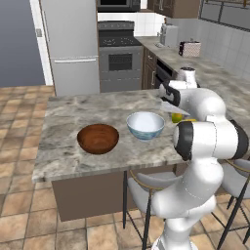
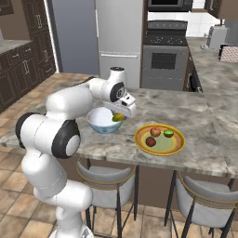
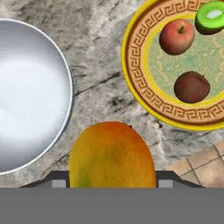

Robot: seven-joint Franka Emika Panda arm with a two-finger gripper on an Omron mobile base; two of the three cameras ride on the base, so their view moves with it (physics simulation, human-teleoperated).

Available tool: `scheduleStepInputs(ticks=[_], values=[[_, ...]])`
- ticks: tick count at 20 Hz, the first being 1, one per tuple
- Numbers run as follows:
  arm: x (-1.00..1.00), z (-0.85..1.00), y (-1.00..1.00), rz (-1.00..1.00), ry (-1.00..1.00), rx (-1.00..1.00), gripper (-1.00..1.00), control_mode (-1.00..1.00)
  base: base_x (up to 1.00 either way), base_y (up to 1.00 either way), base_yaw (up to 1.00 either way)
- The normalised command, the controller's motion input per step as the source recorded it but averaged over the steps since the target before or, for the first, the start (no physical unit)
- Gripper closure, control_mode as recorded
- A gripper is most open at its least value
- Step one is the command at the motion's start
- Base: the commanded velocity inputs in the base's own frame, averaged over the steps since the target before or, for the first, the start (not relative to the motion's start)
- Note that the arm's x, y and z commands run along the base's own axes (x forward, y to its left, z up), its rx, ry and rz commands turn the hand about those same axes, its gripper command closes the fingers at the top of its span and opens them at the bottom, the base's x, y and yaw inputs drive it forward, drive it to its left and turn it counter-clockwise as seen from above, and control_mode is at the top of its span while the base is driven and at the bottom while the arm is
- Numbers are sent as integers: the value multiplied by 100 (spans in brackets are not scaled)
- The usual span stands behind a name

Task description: Take the fruits from the plate on the dining counter and place two fruits in each bowl.

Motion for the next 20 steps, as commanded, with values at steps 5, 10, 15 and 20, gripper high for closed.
scheduleStepInputs(ticks=[5,10,15,20], values=[[21,0,75,6,-8,0,100,-100,0,0,0],[28,0,45,11,-4,0,100,-100,0,0,0],[40,0,20,10,2,0,100,-100,0,0,0],[36,-20,16,10,6,-1,100,-100,0,0,0]])
